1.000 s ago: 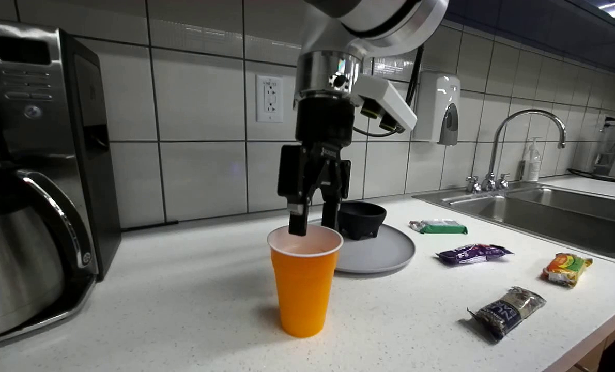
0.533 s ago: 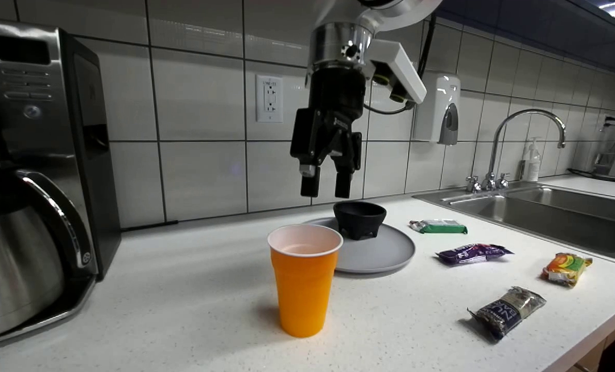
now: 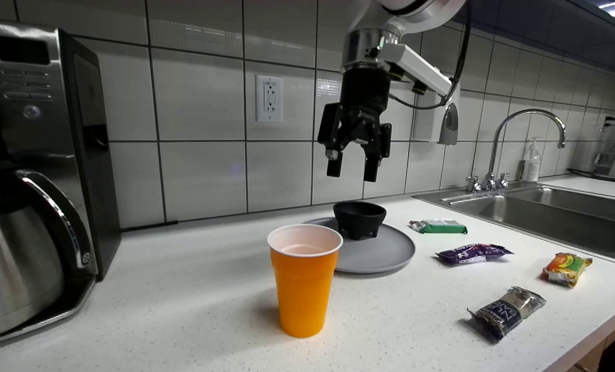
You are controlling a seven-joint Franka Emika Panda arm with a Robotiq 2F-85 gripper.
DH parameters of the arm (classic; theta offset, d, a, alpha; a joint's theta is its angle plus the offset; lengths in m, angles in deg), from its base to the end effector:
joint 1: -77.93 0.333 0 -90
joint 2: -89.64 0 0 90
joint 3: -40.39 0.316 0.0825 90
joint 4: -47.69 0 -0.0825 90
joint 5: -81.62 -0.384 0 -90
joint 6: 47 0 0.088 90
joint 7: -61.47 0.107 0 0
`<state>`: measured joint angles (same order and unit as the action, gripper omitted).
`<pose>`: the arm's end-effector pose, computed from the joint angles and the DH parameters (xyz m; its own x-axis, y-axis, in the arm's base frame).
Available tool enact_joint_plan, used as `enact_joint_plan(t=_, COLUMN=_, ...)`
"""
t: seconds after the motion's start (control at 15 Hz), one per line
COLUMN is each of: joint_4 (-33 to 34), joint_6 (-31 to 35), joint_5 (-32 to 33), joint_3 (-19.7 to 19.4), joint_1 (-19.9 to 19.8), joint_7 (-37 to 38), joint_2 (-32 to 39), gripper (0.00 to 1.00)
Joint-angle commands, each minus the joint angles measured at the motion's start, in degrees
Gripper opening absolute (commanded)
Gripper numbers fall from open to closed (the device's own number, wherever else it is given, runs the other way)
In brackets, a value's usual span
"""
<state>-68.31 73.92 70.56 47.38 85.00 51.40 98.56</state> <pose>0.5544 0.1465 0.3689 0.9484 0.3138 -0.0463 0.3003 -0.9353 -0.1869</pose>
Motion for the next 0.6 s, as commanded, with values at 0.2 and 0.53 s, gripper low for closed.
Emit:
enact_joint_plan(t=0.2, joint_4=0.6, joint_6=0.3, joint_5=5.7, joint_3=-3.7, joint_1=-1.5, joint_7=14.0, joint_2=-0.2, gripper=1.0)
enact_joint_plan(t=0.53, joint_4=0.8, joint_6=0.0, joint_5=7.1, joint_3=-5.3, joint_1=-2.7, joint_7=17.0, joint_2=0.3, gripper=1.0)
